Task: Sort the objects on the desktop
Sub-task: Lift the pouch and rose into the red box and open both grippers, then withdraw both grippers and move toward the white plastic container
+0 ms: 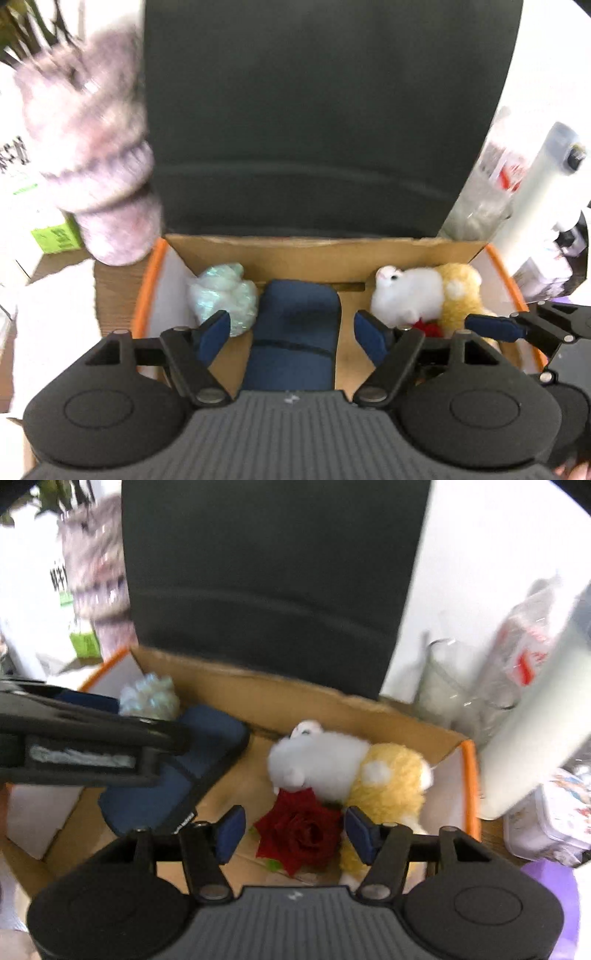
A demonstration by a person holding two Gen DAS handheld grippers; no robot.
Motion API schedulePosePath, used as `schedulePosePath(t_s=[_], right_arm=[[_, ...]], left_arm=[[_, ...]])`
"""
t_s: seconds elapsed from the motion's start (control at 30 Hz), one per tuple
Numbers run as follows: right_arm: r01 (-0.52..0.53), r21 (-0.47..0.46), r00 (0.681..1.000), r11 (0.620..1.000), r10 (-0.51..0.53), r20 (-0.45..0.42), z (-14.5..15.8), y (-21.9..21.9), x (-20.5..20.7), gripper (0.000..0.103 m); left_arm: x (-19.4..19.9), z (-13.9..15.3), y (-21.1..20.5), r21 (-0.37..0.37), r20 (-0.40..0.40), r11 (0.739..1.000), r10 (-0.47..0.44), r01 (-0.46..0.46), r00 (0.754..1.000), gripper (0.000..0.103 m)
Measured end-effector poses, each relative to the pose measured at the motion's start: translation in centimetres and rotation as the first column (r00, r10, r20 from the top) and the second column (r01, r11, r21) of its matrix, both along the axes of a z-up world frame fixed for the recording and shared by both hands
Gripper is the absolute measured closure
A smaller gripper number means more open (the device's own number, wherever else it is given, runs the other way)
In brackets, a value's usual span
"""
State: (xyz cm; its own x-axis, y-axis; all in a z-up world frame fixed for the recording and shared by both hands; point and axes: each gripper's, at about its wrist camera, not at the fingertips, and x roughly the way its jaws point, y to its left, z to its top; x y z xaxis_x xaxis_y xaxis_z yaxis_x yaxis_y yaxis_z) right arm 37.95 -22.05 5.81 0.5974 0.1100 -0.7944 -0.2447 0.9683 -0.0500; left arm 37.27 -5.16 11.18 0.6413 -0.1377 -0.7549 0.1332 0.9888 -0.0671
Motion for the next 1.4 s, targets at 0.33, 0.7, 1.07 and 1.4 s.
schedulePosePath(t_s=[0.33,0.7,1.07,1.4], right_arm=[[0.072,0.035,0.988,0.997,-0.076,0.135,5.5,-1.1,-8.5,0.03],[0.102,0.164,0.942,0.981,-0.148,0.302,4.4,-0.8,-25.6,0.025],[0.152,0.188,0.96,0.97,-0.19,0.206,-3.2,-1.2,-40.2,0.023],[0.074,0.095,0.957,0.993,-0.098,0.274,-6.0,0.2,-46.7,0.016]], left_arm=[[-9.5,4.8,3.8,-0.008,0.125,0.996,0.084,-0.084,0.989,0.0],[-29.8,1.5,5.0,-0.072,0.325,0.996,0.069,-0.048,0.943,0.0],[-42.5,-6.7,4.0,0.005,0.365,0.998,-0.066,0.069,0.929,0.0],[-44.7,-7.8,6.1,-0.043,0.337,0.999,0.045,-0.032,0.94,0.0]])
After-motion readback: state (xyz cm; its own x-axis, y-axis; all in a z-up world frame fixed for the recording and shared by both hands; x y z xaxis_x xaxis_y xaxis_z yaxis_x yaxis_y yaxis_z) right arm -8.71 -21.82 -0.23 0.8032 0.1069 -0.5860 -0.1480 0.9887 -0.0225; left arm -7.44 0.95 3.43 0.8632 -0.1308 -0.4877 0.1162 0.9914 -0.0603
